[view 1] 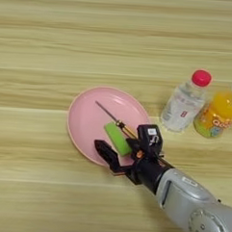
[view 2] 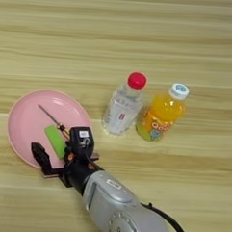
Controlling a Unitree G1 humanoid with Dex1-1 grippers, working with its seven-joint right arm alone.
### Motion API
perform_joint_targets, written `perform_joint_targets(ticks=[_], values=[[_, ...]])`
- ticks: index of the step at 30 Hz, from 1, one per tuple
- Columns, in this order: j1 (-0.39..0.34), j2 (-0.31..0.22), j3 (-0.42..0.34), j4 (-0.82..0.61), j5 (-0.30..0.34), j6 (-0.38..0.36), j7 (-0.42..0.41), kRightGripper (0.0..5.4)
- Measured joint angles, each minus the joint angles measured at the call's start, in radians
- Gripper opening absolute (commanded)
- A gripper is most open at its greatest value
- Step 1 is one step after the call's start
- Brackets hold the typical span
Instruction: Move the objects on the table
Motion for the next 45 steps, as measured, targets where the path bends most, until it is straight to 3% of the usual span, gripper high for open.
perform_joint_targets(ticks=[17,33,45], values=[[-0.030,-0.021,0.029,0.068,-0.040,-0.064,-0.008,5.37],[-0.039,-0.137,0.099,0.074,-0.146,-0.080,-0.025,5.37],[-0.020,-0.193,0.137,0.018,-0.167,-0.052,-0.002,5.37]])
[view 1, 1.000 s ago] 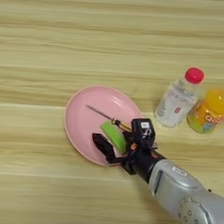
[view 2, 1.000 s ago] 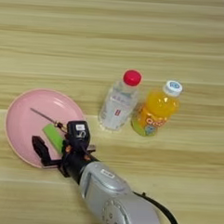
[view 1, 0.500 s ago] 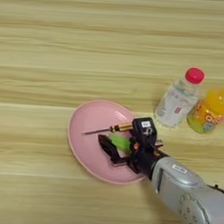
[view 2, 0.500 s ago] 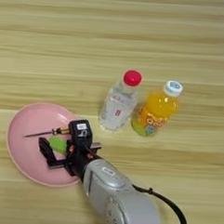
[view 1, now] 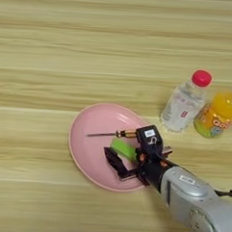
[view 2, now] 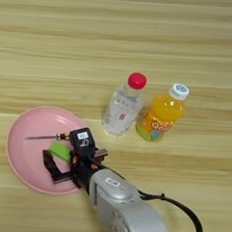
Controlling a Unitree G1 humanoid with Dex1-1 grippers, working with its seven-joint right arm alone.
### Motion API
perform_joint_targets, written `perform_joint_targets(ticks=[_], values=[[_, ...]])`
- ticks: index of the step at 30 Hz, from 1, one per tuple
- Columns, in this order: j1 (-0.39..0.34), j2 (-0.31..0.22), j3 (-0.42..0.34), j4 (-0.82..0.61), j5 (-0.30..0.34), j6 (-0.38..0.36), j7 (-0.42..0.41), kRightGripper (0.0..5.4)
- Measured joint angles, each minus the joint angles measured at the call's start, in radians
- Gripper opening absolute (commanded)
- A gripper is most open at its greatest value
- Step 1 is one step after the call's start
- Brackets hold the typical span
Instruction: Move the objects on the table
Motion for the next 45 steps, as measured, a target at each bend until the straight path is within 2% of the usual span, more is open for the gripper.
perform_joint_targets(ticks=[3,12,24,29,41,45], values=[[-0.009,-0.037,0.011,-0.022,-0.005,0.036,0.019,5.37],[-0.054,-0.098,0.018,-0.064,-0.004,0.148,0.063,5.37],[-0.061,-0.169,0.040,-0.077,-0.017,0.161,0.105,5.37],[-0.064,-0.183,0.045,-0.078,-0.023,0.161,0.119,5.37],[-0.075,-0.246,0.062,-0.079,-0.028,0.144,0.171,4.10],[-0.075,-0.249,0.064,-0.078,-0.028,0.139,0.173,3.74]])
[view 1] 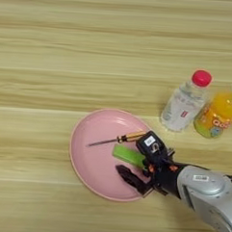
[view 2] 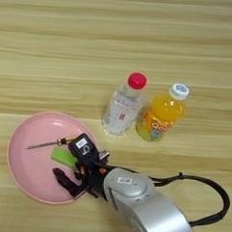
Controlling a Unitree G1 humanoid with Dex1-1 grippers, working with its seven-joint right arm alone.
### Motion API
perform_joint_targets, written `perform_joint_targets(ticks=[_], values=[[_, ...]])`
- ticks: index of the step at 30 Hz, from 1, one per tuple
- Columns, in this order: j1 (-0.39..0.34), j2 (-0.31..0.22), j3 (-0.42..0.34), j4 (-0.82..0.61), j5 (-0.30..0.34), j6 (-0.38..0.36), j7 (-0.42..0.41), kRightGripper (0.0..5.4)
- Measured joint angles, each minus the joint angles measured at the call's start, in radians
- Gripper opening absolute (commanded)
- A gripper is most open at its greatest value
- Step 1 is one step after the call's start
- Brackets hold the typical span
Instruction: Move the objects on the table
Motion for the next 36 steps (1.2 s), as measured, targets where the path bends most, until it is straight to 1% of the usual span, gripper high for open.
perform_joint_targets(ticks=[5,8,10,13,17,20,24,30,33,36], values=[[0.006,0.000,0.003,0.002,0.000,-0.015,0.002,3.13],[0.007,0.000,0.003,0.002,0.000,-0.017,0.002,2.94],[0.007,0.000,0.002,0.002,0.000,-0.017,0.002,2.60],[0.007,0.001,0.002,0.002,0.000,-0.017,0.002,2.26],[0.008,0.005,0.002,0.002,0.000,-0.017,0.001,1.67],[0.010,0.008,0.000,0.002,0.000,-0.017,-0.001,1.40],[0.018,0.018,-0.007,0.002,0.000,-0.020,-0.004,1.40],[0.033,0.052,-0.022,0.001,-0.001,-0.024,-0.023,1.40],[0.043,0.079,-0.041,-0.012,0.007,-0.009,-0.026,1.40],[0.048,0.094,-0.054,-0.053,0.026,0.024,-0.025,1.40]])
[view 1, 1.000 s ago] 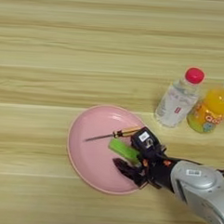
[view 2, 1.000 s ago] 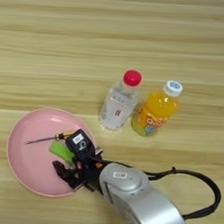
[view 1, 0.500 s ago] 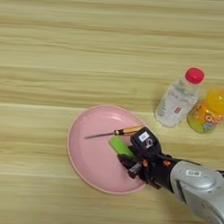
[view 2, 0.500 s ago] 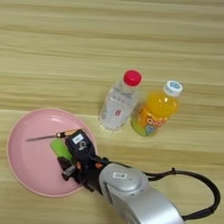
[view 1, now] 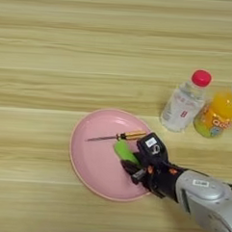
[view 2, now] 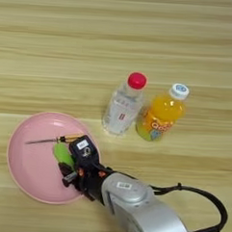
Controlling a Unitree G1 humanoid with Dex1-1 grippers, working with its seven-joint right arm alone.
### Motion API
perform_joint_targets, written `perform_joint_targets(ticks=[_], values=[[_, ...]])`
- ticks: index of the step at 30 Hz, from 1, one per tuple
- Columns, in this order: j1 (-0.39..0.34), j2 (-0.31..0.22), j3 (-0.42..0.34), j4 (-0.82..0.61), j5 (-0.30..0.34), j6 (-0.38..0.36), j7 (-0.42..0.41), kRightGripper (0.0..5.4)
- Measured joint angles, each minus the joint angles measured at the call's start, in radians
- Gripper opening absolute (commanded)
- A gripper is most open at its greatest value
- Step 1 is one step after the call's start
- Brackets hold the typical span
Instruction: Move the objects on the table
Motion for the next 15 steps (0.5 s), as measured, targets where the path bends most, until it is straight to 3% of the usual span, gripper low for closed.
perform_joint_targets(ticks=[7,15], values=[[-0.012,0.032,-0.076,-0.065,0.042,0.052,0.002,1.40],[-0.009,0.035,-0.202,-0.106,0.081,0.081,0.006,1.40]])
